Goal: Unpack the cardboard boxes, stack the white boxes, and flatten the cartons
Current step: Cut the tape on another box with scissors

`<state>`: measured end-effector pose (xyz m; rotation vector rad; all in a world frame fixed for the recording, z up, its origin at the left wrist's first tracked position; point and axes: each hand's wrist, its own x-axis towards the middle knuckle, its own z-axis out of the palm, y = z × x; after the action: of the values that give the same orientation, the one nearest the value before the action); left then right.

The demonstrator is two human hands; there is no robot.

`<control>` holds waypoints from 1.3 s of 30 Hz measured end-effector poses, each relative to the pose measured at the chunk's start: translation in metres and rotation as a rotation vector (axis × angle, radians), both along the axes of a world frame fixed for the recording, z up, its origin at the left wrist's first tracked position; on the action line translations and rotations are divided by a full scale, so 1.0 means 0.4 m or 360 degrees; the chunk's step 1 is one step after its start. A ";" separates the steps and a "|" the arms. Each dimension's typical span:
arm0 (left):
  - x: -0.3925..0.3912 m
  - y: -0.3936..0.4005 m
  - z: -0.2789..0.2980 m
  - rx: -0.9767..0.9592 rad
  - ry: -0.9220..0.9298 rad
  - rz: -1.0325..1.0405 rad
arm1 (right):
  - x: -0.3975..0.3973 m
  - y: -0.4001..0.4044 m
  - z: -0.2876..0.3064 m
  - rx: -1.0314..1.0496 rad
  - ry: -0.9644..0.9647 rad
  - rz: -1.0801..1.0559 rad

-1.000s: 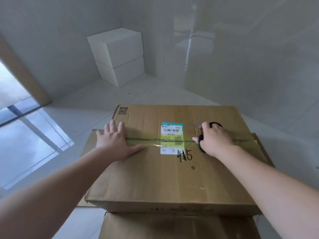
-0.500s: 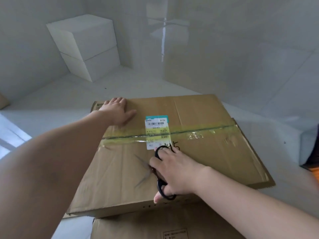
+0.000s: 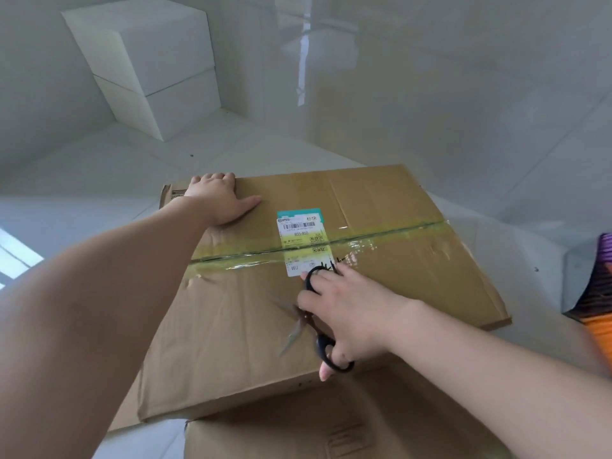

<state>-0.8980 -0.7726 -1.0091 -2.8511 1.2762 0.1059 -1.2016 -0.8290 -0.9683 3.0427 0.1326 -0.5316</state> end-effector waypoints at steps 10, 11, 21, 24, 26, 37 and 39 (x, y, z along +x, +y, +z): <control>0.015 0.336 0.012 0.0137 -0.0001 0.0788 | 0.097 -0.084 0.043 -0.0279 -0.0112 -0.0090; 0.009 0.377 0.011 0.0165 -0.0009 0.0859 | 0.115 -0.084 0.046 -0.0277 -0.0145 -0.0146; -0.087 0.483 0.009 0.0390 -0.0040 0.0874 | 0.145 -0.011 0.032 -0.0122 -0.0287 -0.0334; -0.132 0.427 0.018 0.0401 -0.0042 0.0791 | 0.116 -0.024 0.034 -0.0124 -0.0297 -0.0332; -0.173 0.379 0.023 0.0408 -0.0008 0.0731 | 0.090 -0.049 0.043 -0.0127 -0.0291 -0.0377; -0.482 0.116 0.091 0.0317 -0.0176 -0.0191 | -0.248 -0.224 0.066 -0.0120 -0.0266 -0.0617; -0.530 0.062 0.115 0.0151 -0.0087 -0.0591 | -0.312 -0.244 0.065 -0.0118 -0.0262 -0.0613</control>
<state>-1.1099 -0.7476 -0.9631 -2.4707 1.7084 0.0791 -1.3266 -0.9268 -0.9423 3.0282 -0.4758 -0.2897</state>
